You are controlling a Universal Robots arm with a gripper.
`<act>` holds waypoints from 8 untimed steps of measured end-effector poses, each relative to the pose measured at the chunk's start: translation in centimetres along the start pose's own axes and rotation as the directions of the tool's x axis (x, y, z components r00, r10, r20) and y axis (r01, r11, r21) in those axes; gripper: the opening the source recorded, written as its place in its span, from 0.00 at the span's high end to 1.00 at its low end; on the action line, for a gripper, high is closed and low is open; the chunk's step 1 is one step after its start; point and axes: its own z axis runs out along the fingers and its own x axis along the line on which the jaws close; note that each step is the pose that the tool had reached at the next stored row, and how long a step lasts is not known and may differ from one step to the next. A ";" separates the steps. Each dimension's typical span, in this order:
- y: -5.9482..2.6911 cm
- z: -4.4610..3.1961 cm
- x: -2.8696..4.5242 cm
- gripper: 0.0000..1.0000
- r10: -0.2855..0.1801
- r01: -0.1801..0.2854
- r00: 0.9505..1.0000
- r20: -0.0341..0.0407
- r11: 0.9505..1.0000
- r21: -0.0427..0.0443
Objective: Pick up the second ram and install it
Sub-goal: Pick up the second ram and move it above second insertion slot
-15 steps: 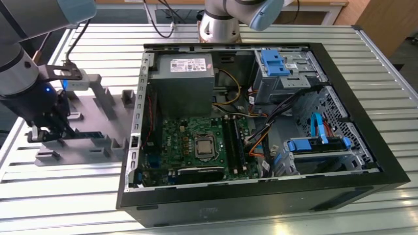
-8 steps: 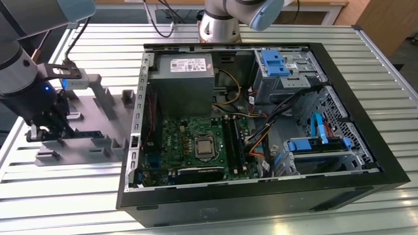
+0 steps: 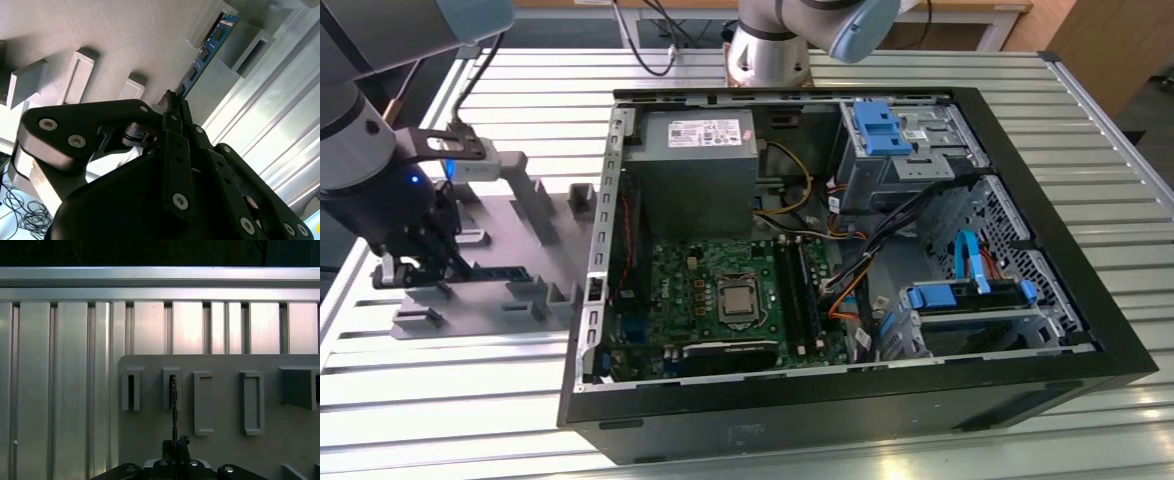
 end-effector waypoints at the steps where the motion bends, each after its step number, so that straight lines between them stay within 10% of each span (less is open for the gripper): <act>1: 0.00 -0.03 0.00 0.86 0.000 0.000 1.000 0.000 1.000 0.000; 8: 0.00 -0.30 -0.02 0.86 0.000 0.000 1.000 0.000 1.000 0.000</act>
